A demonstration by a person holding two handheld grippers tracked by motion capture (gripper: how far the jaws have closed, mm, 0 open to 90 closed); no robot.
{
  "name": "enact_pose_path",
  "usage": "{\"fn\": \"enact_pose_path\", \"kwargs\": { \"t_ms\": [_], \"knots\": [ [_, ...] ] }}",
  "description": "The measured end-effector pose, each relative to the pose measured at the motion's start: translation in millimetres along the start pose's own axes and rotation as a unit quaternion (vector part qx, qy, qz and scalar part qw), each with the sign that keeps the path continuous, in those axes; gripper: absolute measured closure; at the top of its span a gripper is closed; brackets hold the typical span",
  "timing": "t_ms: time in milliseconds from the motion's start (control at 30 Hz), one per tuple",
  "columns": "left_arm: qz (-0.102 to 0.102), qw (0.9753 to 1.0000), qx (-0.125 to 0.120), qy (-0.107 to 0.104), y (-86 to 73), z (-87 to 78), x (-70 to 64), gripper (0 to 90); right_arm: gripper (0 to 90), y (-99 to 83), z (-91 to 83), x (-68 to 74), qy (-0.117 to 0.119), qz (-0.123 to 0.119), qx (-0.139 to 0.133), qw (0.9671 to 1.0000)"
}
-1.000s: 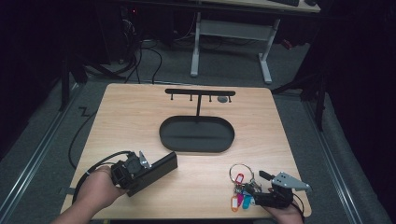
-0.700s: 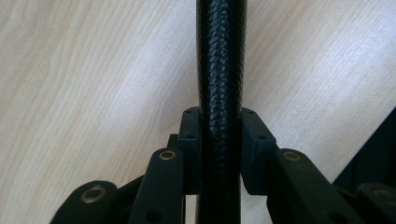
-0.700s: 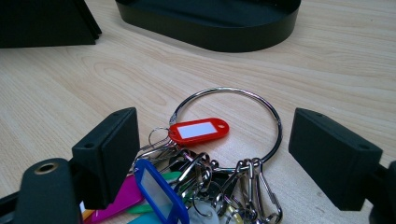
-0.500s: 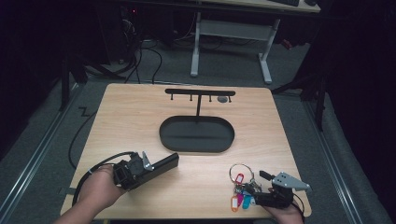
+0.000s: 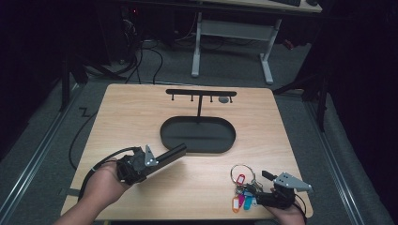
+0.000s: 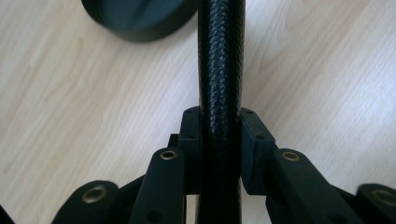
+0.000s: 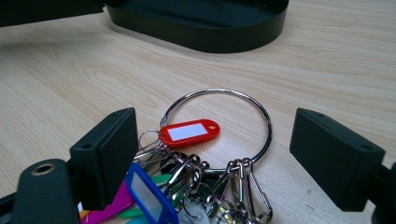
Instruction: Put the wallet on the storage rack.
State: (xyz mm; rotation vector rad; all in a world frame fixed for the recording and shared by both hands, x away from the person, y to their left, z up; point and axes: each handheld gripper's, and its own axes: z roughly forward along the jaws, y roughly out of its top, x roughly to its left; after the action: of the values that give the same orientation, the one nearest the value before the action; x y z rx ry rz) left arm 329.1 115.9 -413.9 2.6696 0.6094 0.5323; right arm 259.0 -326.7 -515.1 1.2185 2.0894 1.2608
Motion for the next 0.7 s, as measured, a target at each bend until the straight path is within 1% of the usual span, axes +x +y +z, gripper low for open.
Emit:
{"fn": "enact_pose_path", "kwargs": {
  "t_ms": [67,167,200,233,267,300,400,467,500,533,600,667,700],
  "knots": [
    [0.005,1.0,-0.007,0.004,5.8,0.5,0.3,74.2,15.6,0.0,-1.1,0.2,-0.001,0.002,0.0,1.0],
    [0.016,0.9996,-0.017,0.018,15.8,-1.9,1.6,74.2,15.6,0.3,-2.7,0.2,-0.001,0.0,-0.003,1.0],
    [0.023,0.9992,-0.024,0.023,19.6,-3.3,2.1,74.2,15.7,0.1,-2.9,0.1,-0.001,0.0,-0.003,1.0],
    [0.023,0.9992,-0.024,0.023,19.6,-3.3,2.1,74.3,15.7,-0.2,-3.1,-0.2,0.0,0.001,-0.002,1.0],
    [0.034,0.9985,-0.029,0.032,25.3,-5.6,3.0,74.3,15.7,-0.4,-3.1,-0.4,-0.001,0.002,-0.003,1.0],
    [0.034,0.9985,-0.029,0.032,25.3,-5.6,3.0,74.4,15.7,-0.4,-3.1,-0.4,-0.001,0.002,-0.003,1.0],
    [0.058,0.9964,-0.035,0.051,35.1,-7.0,4.2,74.4,15.7,-1.0,-3.6,-1.3,-0.001,0.004,-0.003,1.0],
    [0.072,0.9949,-0.04,0.057,41.0,-5.7,5.3,74.4,15.7,-1.4,-4.1,-1.7,-0.002,0.005,-0.005,1.0],
    [0.085,0.9935,-0.046,0.06,43.3,-4.8,5.2,74.4,15.7,-1.5,-4.2,-1.9,-0.003,0.005,-0.005,1.0],
    [0.103,0.991,-0.057,0.063,46.6,-3.1,5.1,74.4,15.6,-1.7,-4.4,-2.1,-0.005,0.006,-0.006,1.0],
    [0.113,0.9894,-0.061,0.068,51.4,0.4,6.1,74.4,15.6,-1.7,-5.2,-2.5,-0.006,0.01,-0.011,0.9999],
    [0.116,0.9891,-0.059,0.069,56.3,5.3,8.4,74.4,15.6,-1.7,-5.2,-2.8,-0.009,0.012,-0.012,0.9998],
    [0.12,0.9882,-0.057,0.076,59.8,9.1,9.2,74.4,15.7,-1.9,-5.0,-3.0,-0.009,0.011,-0.011,0.9998]
  ]
}}
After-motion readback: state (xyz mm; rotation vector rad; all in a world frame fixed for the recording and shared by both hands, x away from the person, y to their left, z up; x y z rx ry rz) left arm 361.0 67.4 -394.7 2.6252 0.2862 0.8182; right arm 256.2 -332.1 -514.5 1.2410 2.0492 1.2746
